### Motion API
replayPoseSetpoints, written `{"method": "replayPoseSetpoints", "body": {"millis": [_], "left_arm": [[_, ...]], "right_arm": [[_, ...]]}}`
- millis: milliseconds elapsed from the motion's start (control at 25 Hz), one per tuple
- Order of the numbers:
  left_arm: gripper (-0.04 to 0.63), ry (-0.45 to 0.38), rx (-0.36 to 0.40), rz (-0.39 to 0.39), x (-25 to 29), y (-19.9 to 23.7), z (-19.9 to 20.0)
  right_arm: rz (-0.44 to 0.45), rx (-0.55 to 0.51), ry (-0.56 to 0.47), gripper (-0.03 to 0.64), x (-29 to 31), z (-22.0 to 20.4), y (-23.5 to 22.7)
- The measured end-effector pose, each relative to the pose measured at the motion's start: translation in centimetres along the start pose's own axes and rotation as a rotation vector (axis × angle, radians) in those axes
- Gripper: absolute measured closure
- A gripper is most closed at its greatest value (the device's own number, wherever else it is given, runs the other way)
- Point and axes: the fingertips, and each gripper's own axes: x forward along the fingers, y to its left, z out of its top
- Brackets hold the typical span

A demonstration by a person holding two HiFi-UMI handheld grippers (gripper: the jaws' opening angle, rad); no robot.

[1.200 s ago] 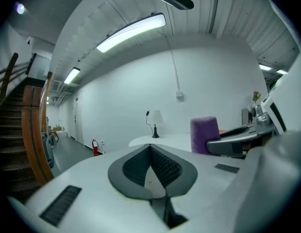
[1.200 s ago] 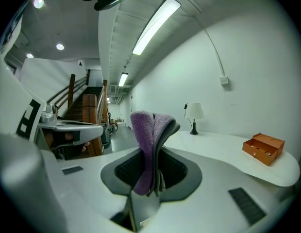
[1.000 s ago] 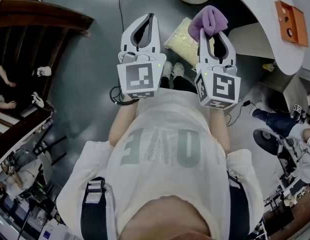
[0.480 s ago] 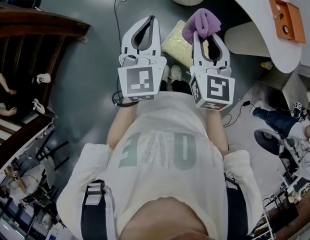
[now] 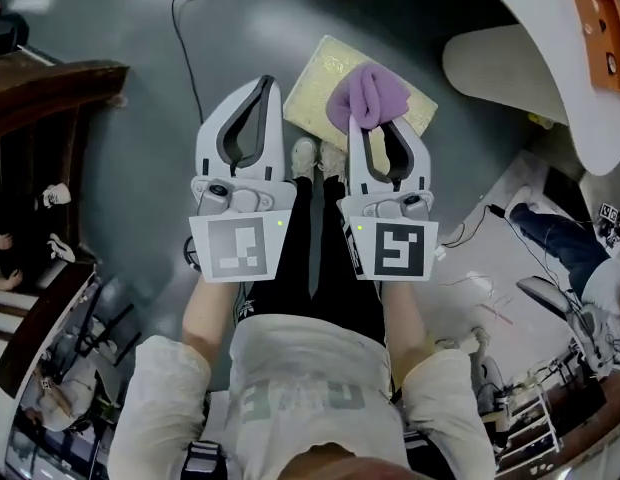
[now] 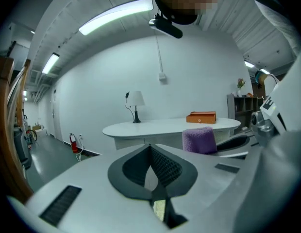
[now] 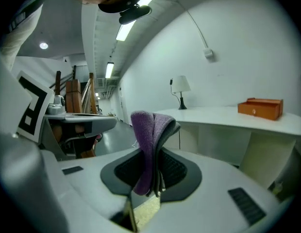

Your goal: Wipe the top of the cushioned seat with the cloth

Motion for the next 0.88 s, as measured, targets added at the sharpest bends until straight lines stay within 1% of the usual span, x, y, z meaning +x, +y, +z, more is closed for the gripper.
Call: {"method": "replayPoseSetpoints", "body": {"millis": [80, 120, 160, 240, 280, 320, 400, 520, 640, 760, 880], "left_arm": [[0.589, 0.082, 0.041, -0.032, -0.2, -0.6, -3.5], [0.589, 0.091, 0.048, -0.041, 0.3, -1.1, -4.8], [0.589, 0.068, 0.038, -0.043, 1.4, -1.8, -5.6], [0.589, -0.001, -0.009, -0.039, 4.8, -3.4, -7.5], [0.589, -0.009, -0.031, -0.040, 6.3, -4.3, -9.2], [0.589, 0.003, -0.046, -0.043, 7.5, -5.1, -11.2], [0.589, 0.034, -0.063, -0.046, 8.8, -6.0, -14.1], [0.589, 0.054, -0.069, -0.045, 9.3, -6.5, -15.3], [0.589, 0.059, -0.059, -0.053, 9.5, -7.0, -15.8], [0.589, 0.066, -0.046, -0.064, 9.7, -7.2, -16.1], [0.589, 0.070, -0.048, -0.070, 10.0, -7.4, -15.9]], "right_arm": [[-0.010, 0.016, 0.019, 0.528, 0.0, -1.3, 0.2], [-0.014, 0.025, 0.032, 0.529, 0.2, -2.4, 0.0], [-0.017, 0.035, 0.050, 0.529, 0.5, -4.2, -0.5], [-0.020, 0.056, 0.096, 0.528, 1.6, -9.4, -2.3], [-0.021, 0.068, 0.120, 0.528, 2.2, -12.2, -3.2], [-0.021, 0.081, 0.143, 0.529, 2.7, -14.7, -4.1], [-0.024, 0.100, 0.177, 0.528, 3.3, -17.9, -5.1], [-0.038, 0.115, 0.211, 0.529, 3.2, -20.0, -5.9], [-0.062, 0.131, 0.225, 0.529, 3.1, -21.0, -6.6], [-0.062, 0.129, 0.230, 0.528, 3.3, -21.3, -6.8], [-0.065, 0.133, 0.227, 0.528, 3.6, -20.8, -6.9]]}}
